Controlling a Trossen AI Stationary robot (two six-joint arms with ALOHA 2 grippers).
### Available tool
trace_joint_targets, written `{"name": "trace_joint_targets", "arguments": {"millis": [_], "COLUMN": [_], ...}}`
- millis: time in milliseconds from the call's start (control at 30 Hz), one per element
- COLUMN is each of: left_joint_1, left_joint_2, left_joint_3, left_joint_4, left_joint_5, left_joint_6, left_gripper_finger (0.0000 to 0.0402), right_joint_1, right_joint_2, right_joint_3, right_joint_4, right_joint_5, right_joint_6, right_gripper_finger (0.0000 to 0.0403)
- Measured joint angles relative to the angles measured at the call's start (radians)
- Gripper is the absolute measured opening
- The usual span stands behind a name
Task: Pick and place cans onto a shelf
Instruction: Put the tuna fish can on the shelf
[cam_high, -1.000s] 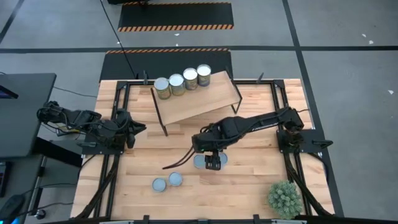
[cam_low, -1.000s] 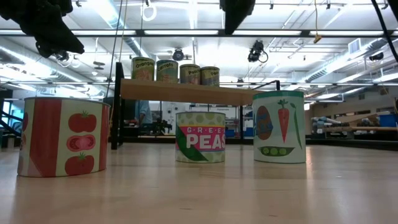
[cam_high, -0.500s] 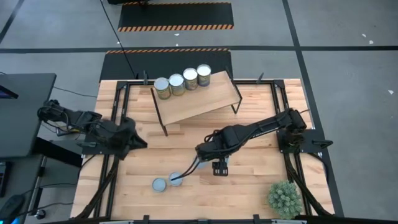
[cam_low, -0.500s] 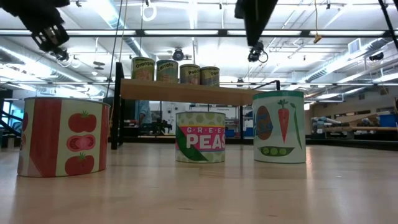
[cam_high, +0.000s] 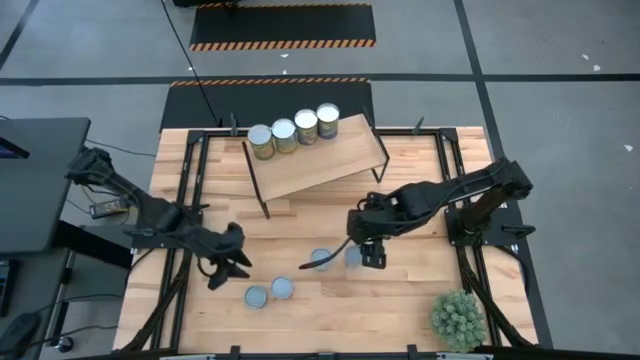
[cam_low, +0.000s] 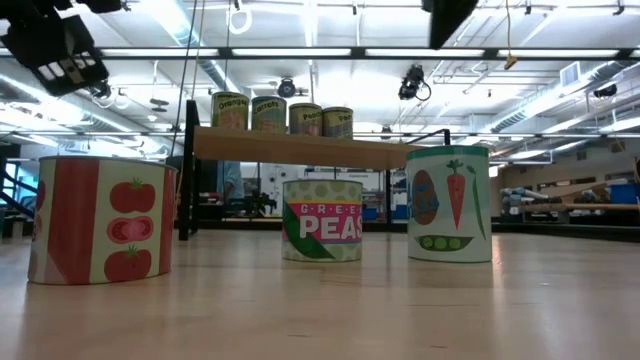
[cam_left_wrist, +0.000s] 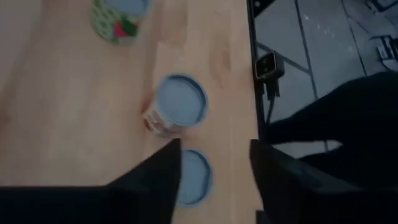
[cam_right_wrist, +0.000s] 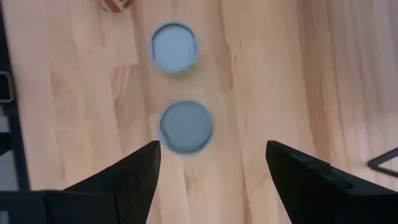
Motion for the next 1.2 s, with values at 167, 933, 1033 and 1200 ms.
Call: {"name": "trace_joint_targets", "arguments": {"millis": [167, 933, 1033, 1200], "left_joint_1": [-0.035, -0.127, -0.124, -0.142], "left_joint_2": [0.129, 0.666, 0.683, 0.693], "left_joint_3": [0.112, 0.689, 0.689, 0.673], "left_joint_4": [-0.063, -0.600, -0.620, -0.648], "left_joint_5": [-0.006, -0.081, -0.087, -0.064], "left_joint_6": [-0.012, -0.179, -0.183, -0.203], "left_gripper_finger": [0.0266, 0.0282, 0.0306, 0.0363], "right_joint_1": [0.043, 0.099, 0.101, 0.101], "right_joint_2": [-0.083, -0.317, -0.315, -0.313], "right_joint_3": [-0.067, -0.313, -0.313, -0.313], "right_joint_4": [-0.001, 0.088, 0.088, 0.103], "right_joint_5": [0.002, 0.061, 0.095, 0.111], "right_joint_6": [0.005, -0.061, -0.072, -0.074], "right_gripper_finger": [0.0297, 0.0297, 0.0297, 0.0297]}}
